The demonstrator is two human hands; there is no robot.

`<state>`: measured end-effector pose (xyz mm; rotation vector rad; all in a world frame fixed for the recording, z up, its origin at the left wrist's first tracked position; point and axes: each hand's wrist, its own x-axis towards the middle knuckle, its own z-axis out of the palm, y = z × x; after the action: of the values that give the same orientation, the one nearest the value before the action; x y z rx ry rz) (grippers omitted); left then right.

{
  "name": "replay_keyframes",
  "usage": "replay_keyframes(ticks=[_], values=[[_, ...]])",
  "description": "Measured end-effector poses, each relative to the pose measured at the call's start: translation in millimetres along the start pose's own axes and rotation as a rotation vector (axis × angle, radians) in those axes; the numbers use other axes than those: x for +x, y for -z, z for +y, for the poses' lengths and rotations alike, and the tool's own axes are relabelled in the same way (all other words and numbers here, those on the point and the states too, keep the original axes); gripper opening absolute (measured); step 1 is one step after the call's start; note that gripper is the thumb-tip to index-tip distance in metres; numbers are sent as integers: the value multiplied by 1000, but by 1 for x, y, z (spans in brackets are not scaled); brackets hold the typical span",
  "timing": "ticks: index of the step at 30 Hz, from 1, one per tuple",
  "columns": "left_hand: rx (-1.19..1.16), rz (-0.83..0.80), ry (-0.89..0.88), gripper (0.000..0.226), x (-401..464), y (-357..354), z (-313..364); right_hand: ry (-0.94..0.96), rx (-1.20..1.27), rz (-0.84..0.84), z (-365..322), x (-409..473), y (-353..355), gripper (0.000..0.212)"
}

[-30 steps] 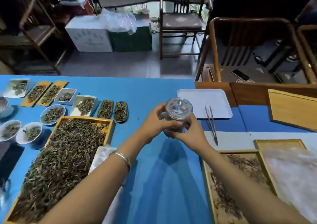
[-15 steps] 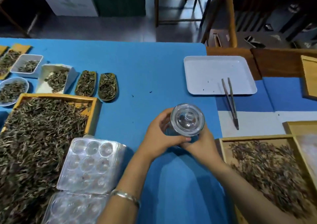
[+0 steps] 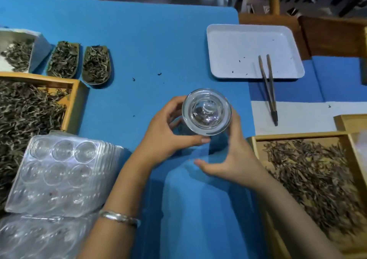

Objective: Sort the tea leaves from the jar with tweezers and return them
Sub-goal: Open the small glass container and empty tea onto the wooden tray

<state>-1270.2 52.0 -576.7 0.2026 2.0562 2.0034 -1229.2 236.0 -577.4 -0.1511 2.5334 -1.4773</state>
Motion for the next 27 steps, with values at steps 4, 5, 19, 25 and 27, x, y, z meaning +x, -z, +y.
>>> replay_keyframes(ticks=[4,5,19,25,27], values=[[22,-17,-5,71,0,2,2,50,94,81,-28,-21,34,85],[30,-20,-6,71,0,2,3,60,76,136,-39,-21,38,81],[37,-27,21,69,1,4,1,216,-781,335,-77,26,-4,75],[24,-31,30,66,2,5,1,278,-847,331,-77,29,-2,71],[16,-34,39,66,1,4,1,269,-820,356,-77,29,-3,68]])
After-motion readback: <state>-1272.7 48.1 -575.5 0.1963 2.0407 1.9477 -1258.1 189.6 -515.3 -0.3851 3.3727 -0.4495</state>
